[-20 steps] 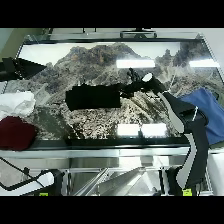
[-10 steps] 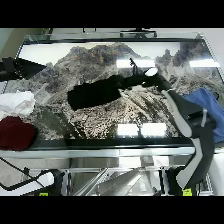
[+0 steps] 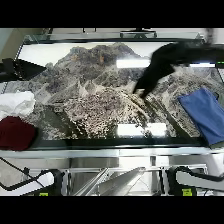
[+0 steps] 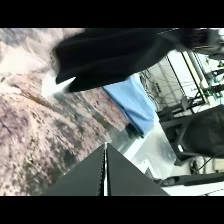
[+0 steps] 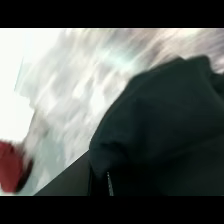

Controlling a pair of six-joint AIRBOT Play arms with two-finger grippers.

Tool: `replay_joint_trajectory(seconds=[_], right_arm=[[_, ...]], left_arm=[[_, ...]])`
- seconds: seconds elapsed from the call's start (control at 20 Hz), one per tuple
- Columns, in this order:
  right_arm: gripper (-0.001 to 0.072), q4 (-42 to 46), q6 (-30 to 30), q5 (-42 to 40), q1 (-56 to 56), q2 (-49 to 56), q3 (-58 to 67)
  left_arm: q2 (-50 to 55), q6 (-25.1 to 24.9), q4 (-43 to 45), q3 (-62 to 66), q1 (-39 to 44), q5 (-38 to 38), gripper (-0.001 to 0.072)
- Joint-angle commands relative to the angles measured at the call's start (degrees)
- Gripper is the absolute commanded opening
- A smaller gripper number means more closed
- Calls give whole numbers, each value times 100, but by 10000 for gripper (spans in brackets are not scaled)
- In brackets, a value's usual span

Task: Fold the shirts.

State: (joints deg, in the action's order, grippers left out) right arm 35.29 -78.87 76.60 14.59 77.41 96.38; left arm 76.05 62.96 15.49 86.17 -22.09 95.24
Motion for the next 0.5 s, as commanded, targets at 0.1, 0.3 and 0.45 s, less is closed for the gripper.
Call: replay_joint_trajectory(seconds=[0.1,0.3,0.45], right_arm=[[17,201,-151,249,1832,-802,0],[17,201,17,-693,2472,-459,2],[16,-660,800,-1947,2485,-15,7]], left_arm=[[2,61,2,-2,4,170,7],[2,57,2,-2,4,162,7],[2,55,2,-2,4,46,7]])
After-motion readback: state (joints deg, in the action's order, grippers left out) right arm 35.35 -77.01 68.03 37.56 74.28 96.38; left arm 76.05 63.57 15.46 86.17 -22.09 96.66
